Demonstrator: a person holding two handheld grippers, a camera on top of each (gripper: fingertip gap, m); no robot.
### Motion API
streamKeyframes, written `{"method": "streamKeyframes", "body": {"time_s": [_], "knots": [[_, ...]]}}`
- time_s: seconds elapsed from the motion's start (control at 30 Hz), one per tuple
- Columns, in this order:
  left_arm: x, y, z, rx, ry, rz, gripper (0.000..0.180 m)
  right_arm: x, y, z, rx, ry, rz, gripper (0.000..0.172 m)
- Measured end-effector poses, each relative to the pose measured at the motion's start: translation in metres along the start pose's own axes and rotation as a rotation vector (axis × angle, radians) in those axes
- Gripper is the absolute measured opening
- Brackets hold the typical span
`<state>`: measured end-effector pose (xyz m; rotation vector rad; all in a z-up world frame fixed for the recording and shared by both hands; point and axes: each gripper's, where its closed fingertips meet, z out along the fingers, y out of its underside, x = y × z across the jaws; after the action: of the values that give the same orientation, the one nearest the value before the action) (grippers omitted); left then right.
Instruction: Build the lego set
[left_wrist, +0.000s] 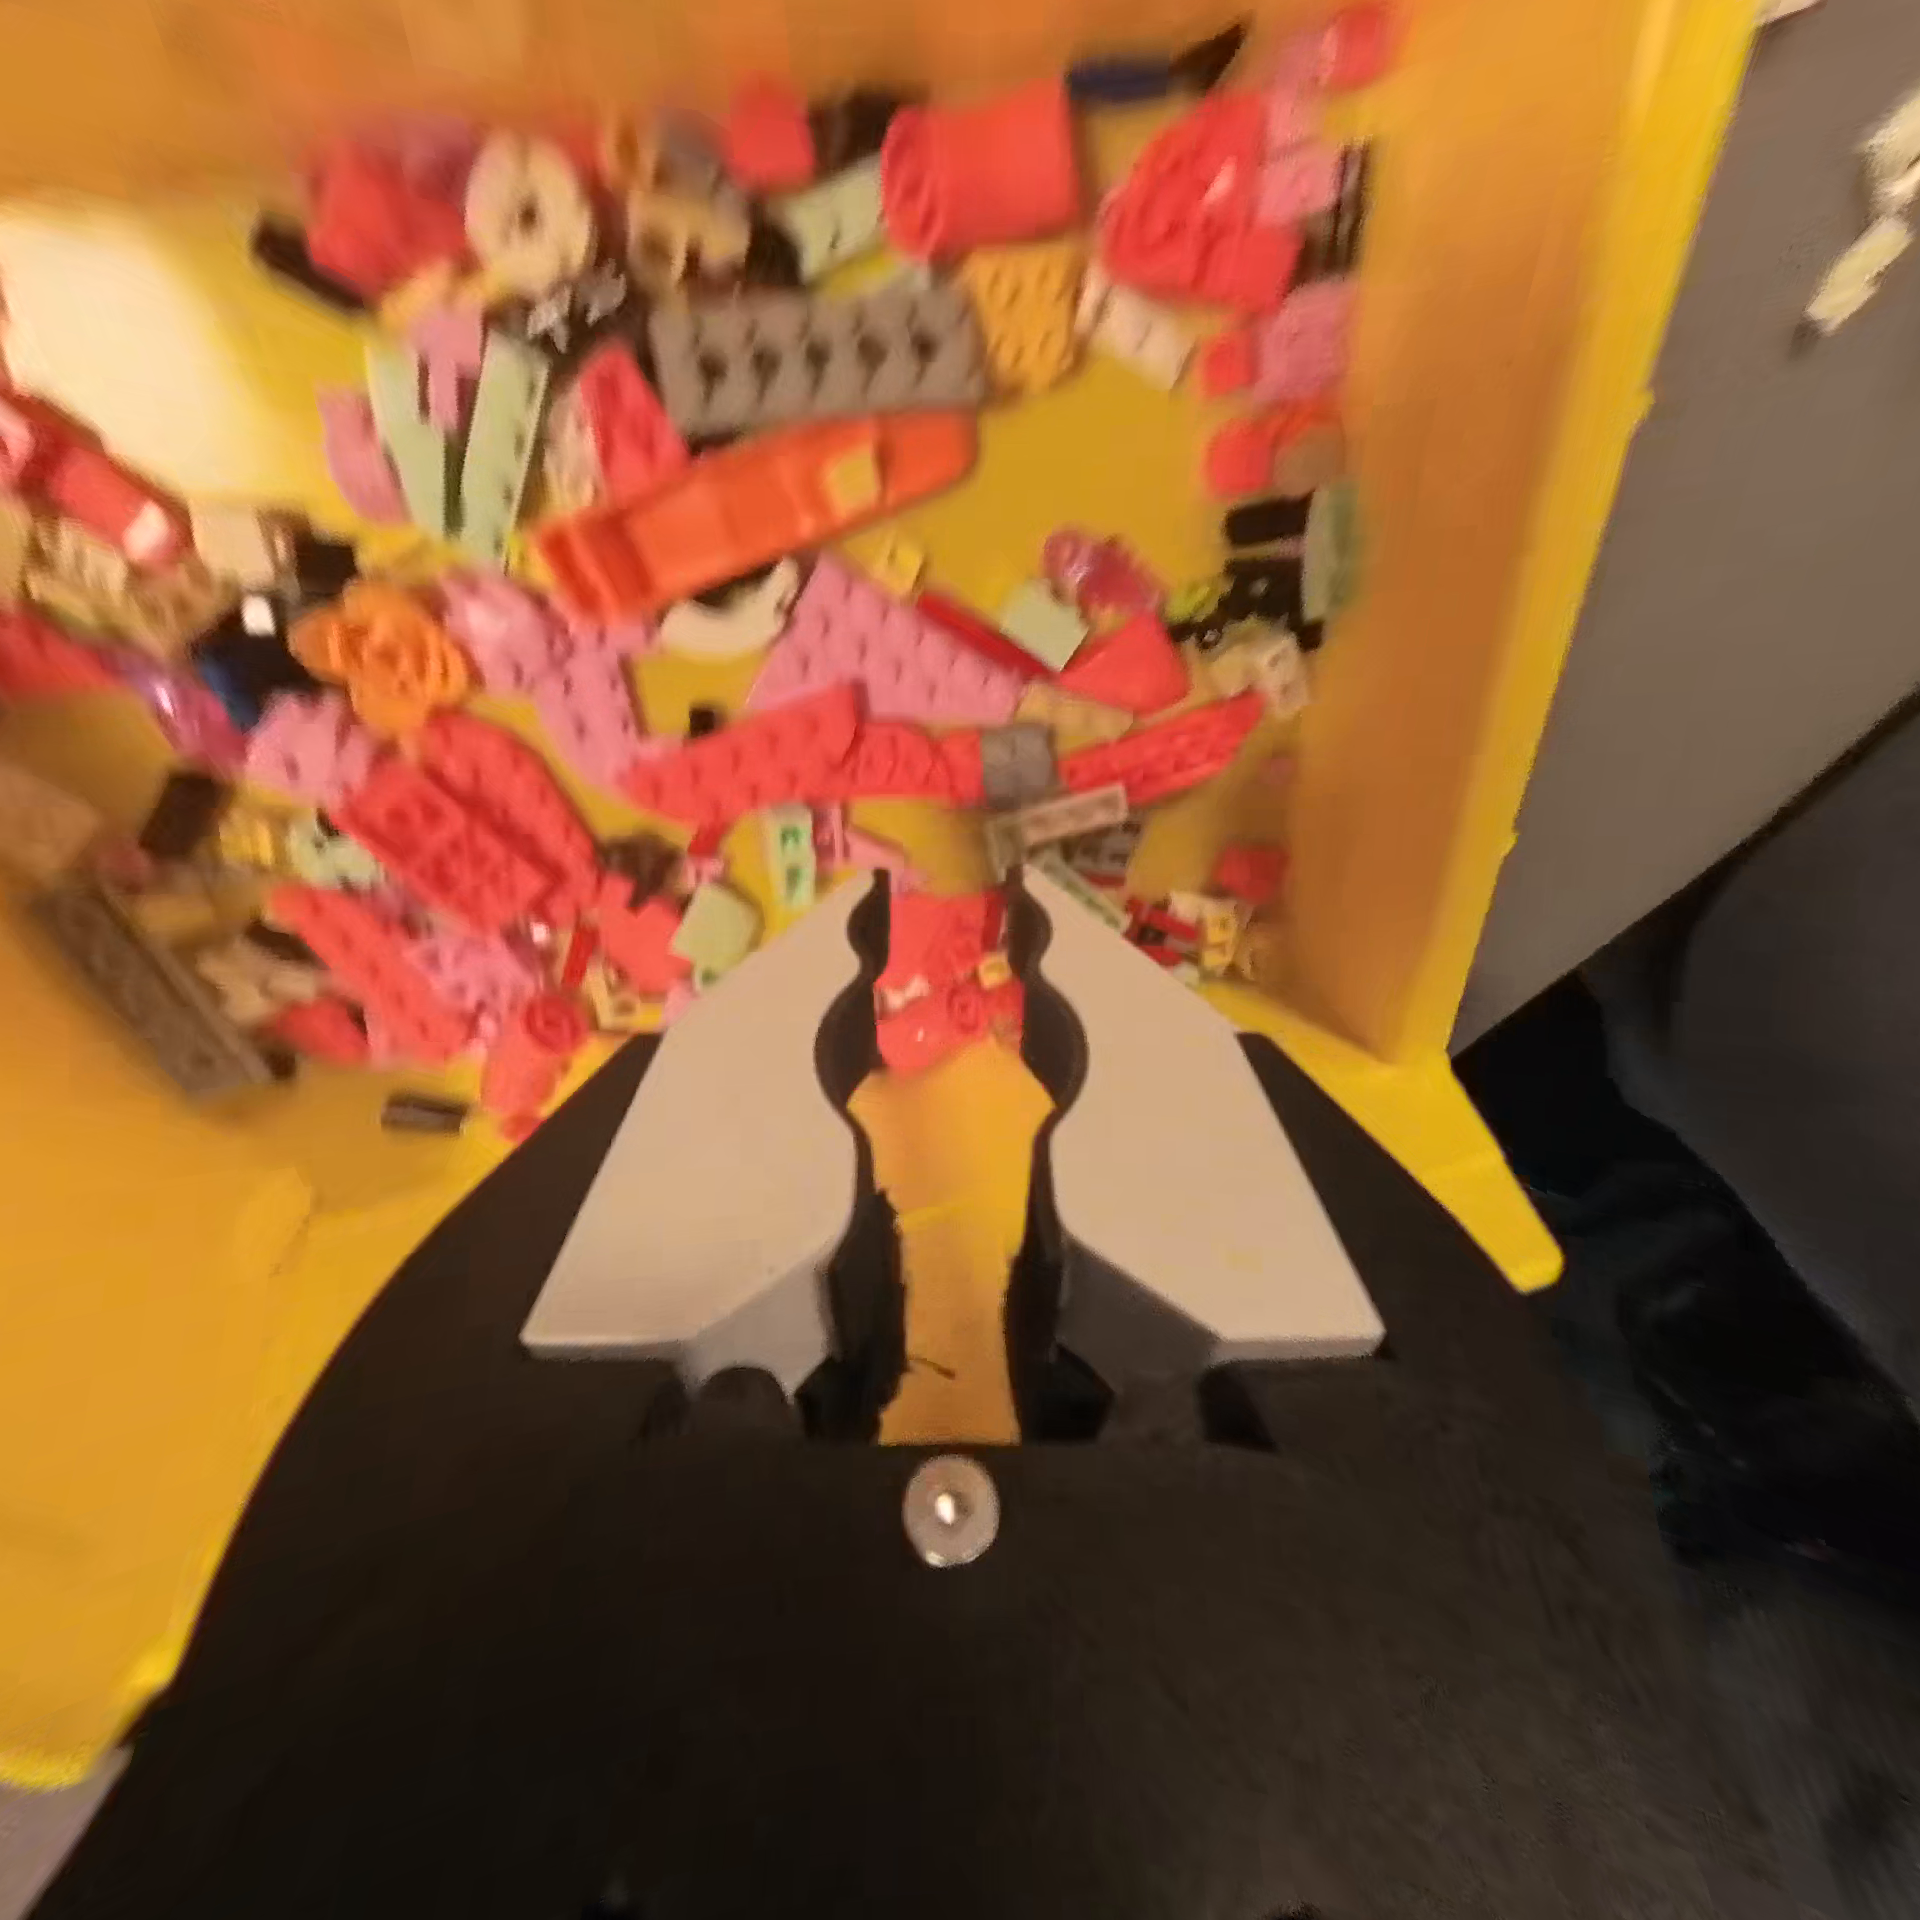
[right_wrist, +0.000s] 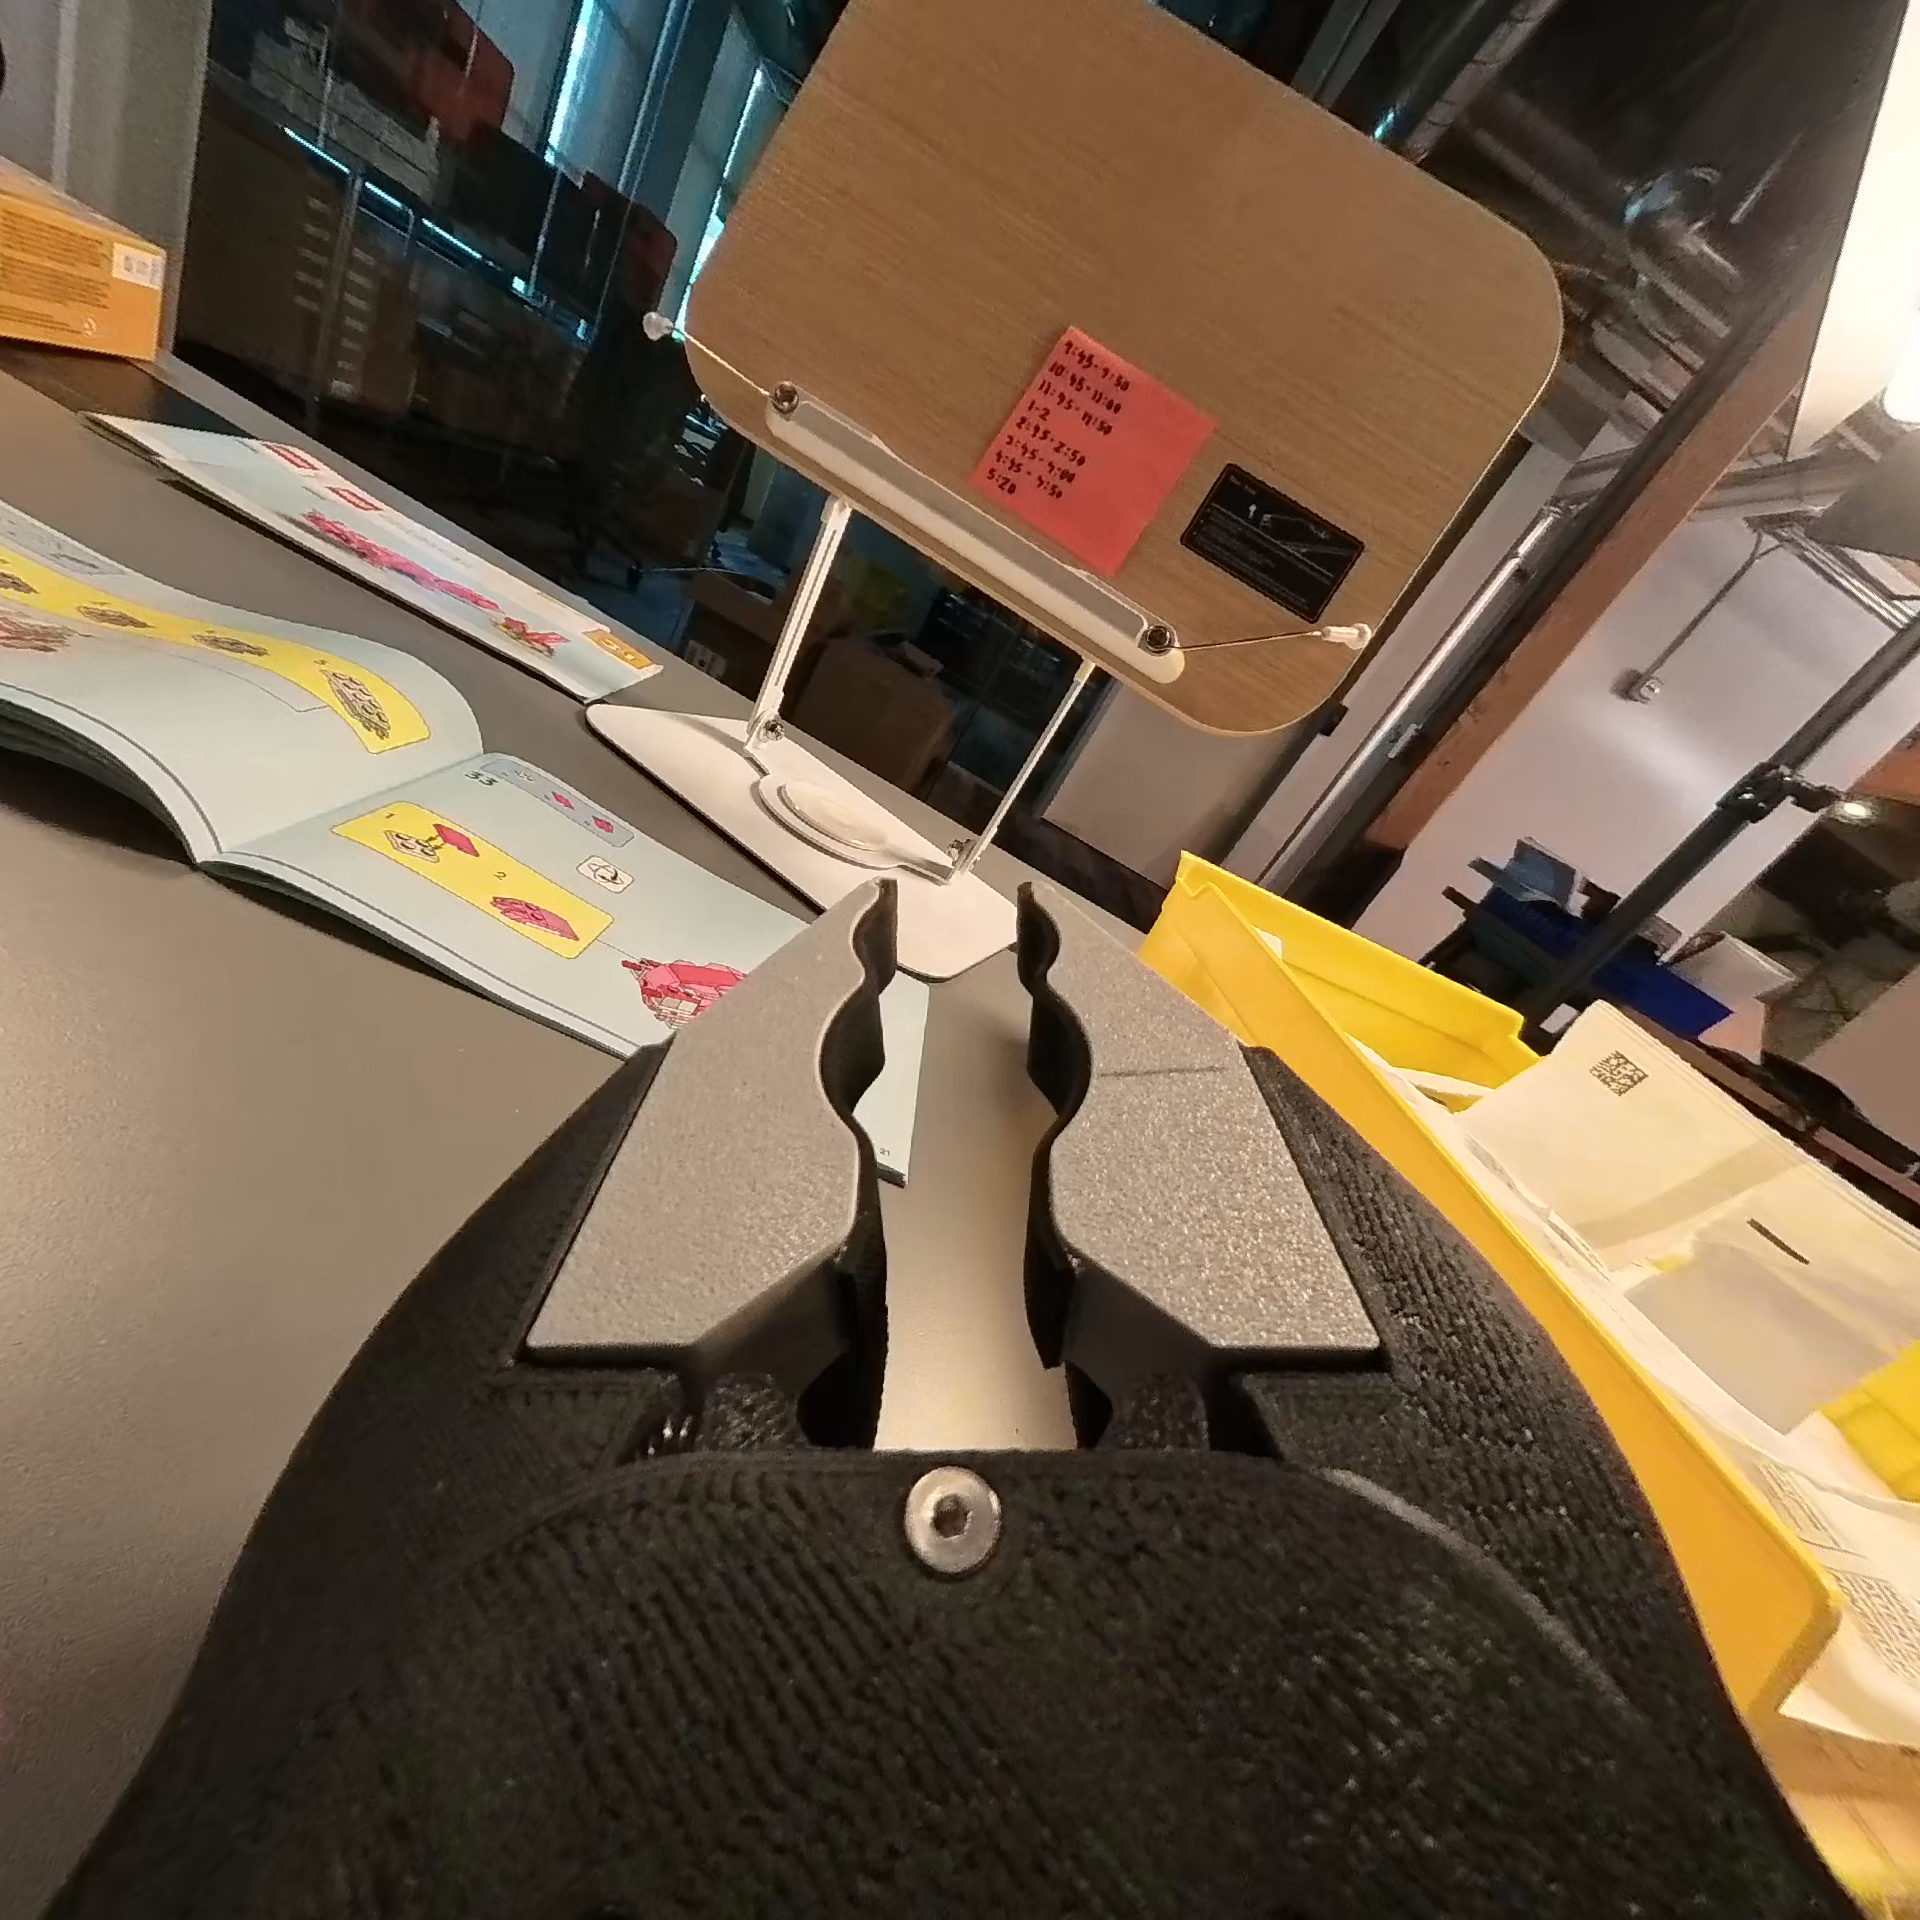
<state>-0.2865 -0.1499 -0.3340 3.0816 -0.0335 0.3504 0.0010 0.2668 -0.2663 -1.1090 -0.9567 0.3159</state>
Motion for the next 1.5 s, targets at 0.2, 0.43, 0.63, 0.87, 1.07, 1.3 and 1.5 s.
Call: {"method": "streamKeyframes", "body": {"time_s": [0.2, 0.43, 0.63, 0.87, 1.07, 1.3, 1.5], "knots": [[0.000, 0.043, 0.003, -0.198, -0.030, -0.078, 0.020, 0.001, -0.002, -0.001, 0.011, 0.001, 0.009, 0.021], [0.032, 0.056, 0.022, -0.358, 0.096, -0.060, 0.003, -0.002, -0.005, -0.002, 0.033, -0.019, 0.014, 0.021], [0.024, 0.035, 0.029, -0.289, 0.034, -0.014, 0.003, -0.004, -0.007, -0.004, 0.047, -0.031, 0.017, 0.020], [-0.001, 0.032, 0.013, -0.248, -0.058, -0.086, 0.006, -0.003, -0.009, -0.005, 0.061, -0.037, 0.033, 0.020], [-0.041, 0.059, 0.005, -0.372, -0.218, -0.298, 0.009, 0.003, -0.013, -0.008, 0.083, -0.005, 0.036, 0.017], [-0.049, 0.031, 0.019, -0.246, -0.187, -0.215, 0.009, 0.006, -0.013, -0.009, 0.084, 0.010, 0.037, 0.014], [-0.083, 0.002, -0.015, -0.019, -0.273, -0.294, 0.007, 0.007, -0.012, -0.009, 0.079, 0.016, 0.036, 0.013]]}}
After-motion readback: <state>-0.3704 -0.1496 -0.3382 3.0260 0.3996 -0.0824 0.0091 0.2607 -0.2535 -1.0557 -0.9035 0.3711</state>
